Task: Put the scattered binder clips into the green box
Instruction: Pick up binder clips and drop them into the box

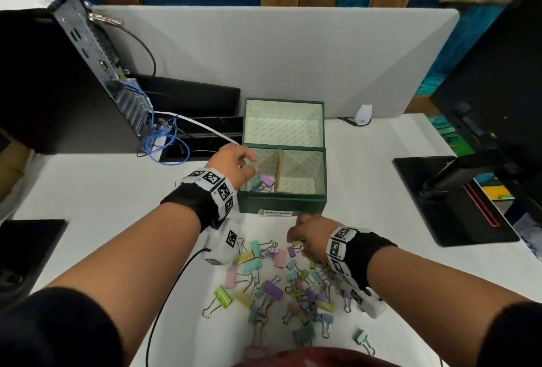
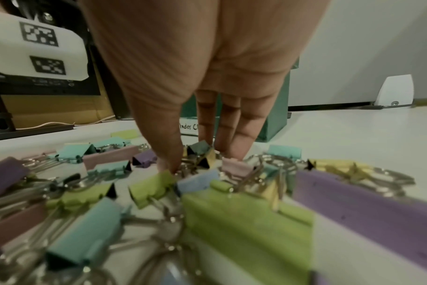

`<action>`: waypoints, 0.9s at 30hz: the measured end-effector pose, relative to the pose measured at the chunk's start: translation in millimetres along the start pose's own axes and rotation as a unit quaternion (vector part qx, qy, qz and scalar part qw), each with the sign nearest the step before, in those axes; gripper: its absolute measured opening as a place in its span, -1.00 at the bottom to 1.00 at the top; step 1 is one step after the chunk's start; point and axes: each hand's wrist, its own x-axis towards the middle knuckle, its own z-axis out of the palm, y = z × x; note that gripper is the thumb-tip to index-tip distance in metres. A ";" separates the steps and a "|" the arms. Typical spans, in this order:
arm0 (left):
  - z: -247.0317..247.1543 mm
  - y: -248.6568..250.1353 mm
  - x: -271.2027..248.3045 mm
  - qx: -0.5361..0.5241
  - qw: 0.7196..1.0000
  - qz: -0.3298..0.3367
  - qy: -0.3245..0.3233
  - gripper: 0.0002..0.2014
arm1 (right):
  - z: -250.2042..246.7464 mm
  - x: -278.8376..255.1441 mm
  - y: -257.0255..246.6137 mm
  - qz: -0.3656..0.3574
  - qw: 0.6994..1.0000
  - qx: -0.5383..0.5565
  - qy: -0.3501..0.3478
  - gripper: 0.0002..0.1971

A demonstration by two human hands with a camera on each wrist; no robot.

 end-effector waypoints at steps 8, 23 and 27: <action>29.1 -4.5 -52.7 0.133 0.963 0.138 -0.188 -0.81 | -1.2 2.1 0.4 0.012 1.000 0.011 -0.017 -0.60; 76.3 -12.8 -63.9 0.315 0.875 0.152 -0.335 -0.51 | -12.0 -3.7 8.2 0.052 0.995 0.071 -0.046 -0.72; 80.5 -14.1 -65.6 0.319 0.879 0.165 -0.315 -0.59 | -11.5 -11.2 14.6 0.081 0.990 0.110 -0.028 -0.73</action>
